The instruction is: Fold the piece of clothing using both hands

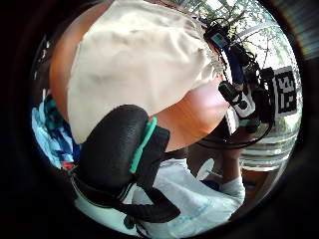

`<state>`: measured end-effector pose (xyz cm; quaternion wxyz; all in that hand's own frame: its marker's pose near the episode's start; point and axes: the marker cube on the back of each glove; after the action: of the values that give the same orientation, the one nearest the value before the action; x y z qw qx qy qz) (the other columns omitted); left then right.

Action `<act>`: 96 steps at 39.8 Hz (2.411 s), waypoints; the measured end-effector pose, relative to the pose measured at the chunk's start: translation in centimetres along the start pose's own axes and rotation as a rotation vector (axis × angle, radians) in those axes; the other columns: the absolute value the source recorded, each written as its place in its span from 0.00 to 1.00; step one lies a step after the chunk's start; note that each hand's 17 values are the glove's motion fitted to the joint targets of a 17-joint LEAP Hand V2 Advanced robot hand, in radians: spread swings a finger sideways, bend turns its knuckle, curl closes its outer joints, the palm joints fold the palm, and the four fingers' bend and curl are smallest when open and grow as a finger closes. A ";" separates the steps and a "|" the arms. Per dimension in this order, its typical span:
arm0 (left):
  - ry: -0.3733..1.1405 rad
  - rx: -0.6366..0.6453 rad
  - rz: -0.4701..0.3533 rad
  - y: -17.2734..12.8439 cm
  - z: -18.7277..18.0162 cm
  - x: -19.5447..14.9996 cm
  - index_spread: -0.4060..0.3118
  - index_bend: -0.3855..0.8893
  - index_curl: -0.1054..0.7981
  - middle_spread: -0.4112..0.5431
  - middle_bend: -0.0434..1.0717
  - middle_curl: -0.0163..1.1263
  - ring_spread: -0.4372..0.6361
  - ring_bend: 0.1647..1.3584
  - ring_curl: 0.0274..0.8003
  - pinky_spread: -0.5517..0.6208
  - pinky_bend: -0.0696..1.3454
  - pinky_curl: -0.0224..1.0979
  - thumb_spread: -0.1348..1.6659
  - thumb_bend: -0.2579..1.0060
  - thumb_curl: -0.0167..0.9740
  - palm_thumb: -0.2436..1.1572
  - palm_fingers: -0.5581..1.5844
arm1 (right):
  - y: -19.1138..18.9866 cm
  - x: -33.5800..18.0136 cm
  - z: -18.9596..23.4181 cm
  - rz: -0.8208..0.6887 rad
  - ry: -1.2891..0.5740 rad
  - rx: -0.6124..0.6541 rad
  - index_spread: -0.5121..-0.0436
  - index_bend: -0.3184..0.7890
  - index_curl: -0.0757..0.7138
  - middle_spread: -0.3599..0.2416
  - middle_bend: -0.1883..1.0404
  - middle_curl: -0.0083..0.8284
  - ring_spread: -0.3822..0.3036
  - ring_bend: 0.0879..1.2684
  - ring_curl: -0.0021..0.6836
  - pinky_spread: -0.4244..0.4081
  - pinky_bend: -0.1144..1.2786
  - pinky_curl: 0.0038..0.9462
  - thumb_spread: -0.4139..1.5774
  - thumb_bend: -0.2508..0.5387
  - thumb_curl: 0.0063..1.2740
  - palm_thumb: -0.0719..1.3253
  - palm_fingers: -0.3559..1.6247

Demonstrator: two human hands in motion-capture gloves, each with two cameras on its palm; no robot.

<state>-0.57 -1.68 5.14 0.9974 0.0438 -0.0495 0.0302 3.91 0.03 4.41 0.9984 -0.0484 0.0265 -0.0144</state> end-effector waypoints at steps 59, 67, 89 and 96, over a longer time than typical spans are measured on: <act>-0.009 -0.480 0.229 -19.5 3.5 0.1 0.08 0.46 0.59 0.04 0.43 0.45 0.02 0.53 0.54 0.16 0.39 0.38 0.69 0.32 0.44 0.77 0.90 | -14.8 5.8 -0.2 -0.125 -0.216 -0.179 0.39 0.33 0.48 0.17 0.57 0.59 0.18 0.58 0.70 0.08 0.52 0.44 0.88 0.49 0.26 0.64 0.84; 0.016 -0.510 0.192 -21.2 7.8 0.2 0.07 0.46 0.62 0.03 0.45 0.45 0.02 0.55 0.55 0.17 0.37 0.39 0.70 0.30 0.43 0.78 0.89 | -17.6 6.2 2.2 -0.115 -0.145 -0.218 0.42 0.36 0.44 0.20 0.62 0.63 0.20 0.62 0.74 0.11 0.55 0.47 0.89 0.45 0.26 0.62 0.80; 0.097 0.004 0.099 -10.6 6.7 3.5 0.28 0.42 0.56 0.19 0.28 0.42 0.20 0.33 0.46 0.49 0.24 0.38 0.71 0.17 0.37 0.60 0.59 | -1.8 9.1 2.8 0.533 -0.364 0.074 0.43 0.36 0.45 0.34 0.31 0.49 0.45 0.34 0.54 0.49 0.53 0.40 0.84 0.23 0.25 0.43 0.57; -0.010 -0.219 0.130 -10.8 10.7 5.3 0.36 0.40 0.55 0.37 0.15 0.39 0.43 0.26 0.45 0.65 0.29 0.41 0.79 0.15 0.28 0.40 0.42 | -2.7 7.6 4.2 0.553 -0.287 0.000 0.50 0.23 0.31 0.48 0.30 0.48 0.42 0.53 0.64 0.42 0.61 0.45 0.84 0.30 0.25 0.37 0.55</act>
<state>4.32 -13.09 15.37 0.9919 -0.0684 -0.0601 0.0891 11.61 -2.52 8.44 0.9579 -0.0408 -0.1028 0.2648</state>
